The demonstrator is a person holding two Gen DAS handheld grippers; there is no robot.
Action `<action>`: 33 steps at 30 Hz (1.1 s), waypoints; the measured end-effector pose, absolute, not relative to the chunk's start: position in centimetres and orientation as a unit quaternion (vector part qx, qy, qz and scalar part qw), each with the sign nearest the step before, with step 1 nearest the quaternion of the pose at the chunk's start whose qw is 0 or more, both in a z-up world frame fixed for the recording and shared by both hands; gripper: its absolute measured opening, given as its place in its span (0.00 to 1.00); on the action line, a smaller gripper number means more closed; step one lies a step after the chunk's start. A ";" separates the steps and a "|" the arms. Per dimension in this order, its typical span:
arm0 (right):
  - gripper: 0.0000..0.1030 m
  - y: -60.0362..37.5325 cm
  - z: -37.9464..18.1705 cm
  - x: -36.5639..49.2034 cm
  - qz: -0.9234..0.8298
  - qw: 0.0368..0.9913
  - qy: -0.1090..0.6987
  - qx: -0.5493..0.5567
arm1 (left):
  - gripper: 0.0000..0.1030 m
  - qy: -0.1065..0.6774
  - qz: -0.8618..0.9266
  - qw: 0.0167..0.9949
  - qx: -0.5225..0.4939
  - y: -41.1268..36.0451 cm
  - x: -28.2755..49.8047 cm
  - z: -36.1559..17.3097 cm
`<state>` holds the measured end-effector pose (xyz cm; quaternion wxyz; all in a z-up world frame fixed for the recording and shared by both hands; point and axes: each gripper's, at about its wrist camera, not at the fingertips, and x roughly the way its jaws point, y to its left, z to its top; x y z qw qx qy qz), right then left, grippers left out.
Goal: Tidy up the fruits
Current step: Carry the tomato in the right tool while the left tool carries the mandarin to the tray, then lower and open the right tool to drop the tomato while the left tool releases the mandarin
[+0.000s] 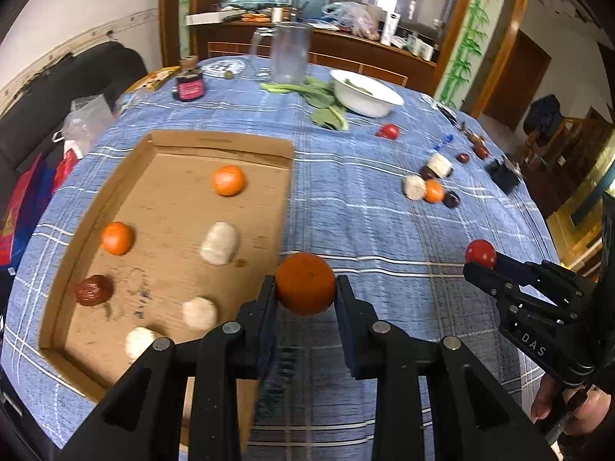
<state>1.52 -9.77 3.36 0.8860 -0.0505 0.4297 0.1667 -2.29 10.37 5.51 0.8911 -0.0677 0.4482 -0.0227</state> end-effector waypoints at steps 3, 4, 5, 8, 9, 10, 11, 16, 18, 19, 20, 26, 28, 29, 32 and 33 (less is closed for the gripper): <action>0.32 -8.1 3.7 2.1 0.182 0.884 0.426 -0.058 | 0.28 0.447 -0.007 0.891 -0.075 12.1 -2.2 5.6; 0.32 -7.6 3.8 2.3 0.189 0.883 0.426 -0.058 | 0.28 0.447 0.000 0.891 -0.078 12.7 -2.2 5.6; 0.33 -7.0 3.9 2.5 0.195 0.882 0.426 -0.058 | 0.28 0.446 0.006 0.891 -0.081 13.4 -2.3 5.6; 0.33 -5.3 4.3 3.2 0.209 0.881 0.420 -0.064 | 0.28 0.444 0.025 0.891 -0.089 15.3 -2.4 5.7; 0.33 -4.6 4.4 3.5 0.214 0.881 0.417 -0.068 | 0.28 0.444 0.031 0.891 -0.091 15.9 -2.5 5.7; 0.33 -4.1 4.6 3.6 0.217 0.880 0.416 -0.070 | 0.28 0.444 0.037 0.890 -0.094 16.7 -2.5 5.7; 0.33 -3.6 4.7 3.9 0.222 0.880 0.414 -0.072 | 0.28 0.443 0.042 0.890 -0.096 17.2 -2.6 5.7; 0.33 -0.7 4.9 5.4 0.245 0.874 0.411 -0.082 | 0.28 0.445 0.070 0.887 -0.105 20.1 -2.7 5.3; 0.33 0.2 4.9 5.9 0.252 0.871 0.412 -0.085 | 0.28 0.447 0.080 0.885 -0.105 21.0 -2.6 5.0; 0.33 0.8 4.9 6.3 0.257 0.870 0.412 -0.087 | 0.28 0.449 0.082 0.884 -0.106 21.4 -2.5 4.9; 0.33 1.4 4.9 6.6 0.260 0.868 0.412 -0.091 | 0.28 0.451 0.085 0.882 -0.106 21.8 -2.4 4.7; 0.33 4.8 4.6 9.0 0.283 0.860 0.411 -0.104 | 0.28 0.460 0.087 0.877 -0.108 23.1 -1.5 3.6; 0.33 6.3 4.4 9.8 0.291 0.858 0.410 -0.109 | 0.28 0.464 0.083 0.875 -0.108 23.3 -1.0 3.2; 0.33 7.0 4.4 10.1 0.294 0.856 0.411 -0.109 | 0.28 0.467 0.081 0.874 -0.109 23.3 -0.8 3.0; 0.33 9.0 4.0 11.2 0.309 0.849 0.415 -0.109 | 0.28 0.472 0.077 0.871 -0.112 23.4 -0.2 2.5; 0.33 9.8 3.9 11.5 0.313 0.847 0.416 -0.111 | 0.28 0.475 0.075 0.870 -0.113 23.5 0.0 2.3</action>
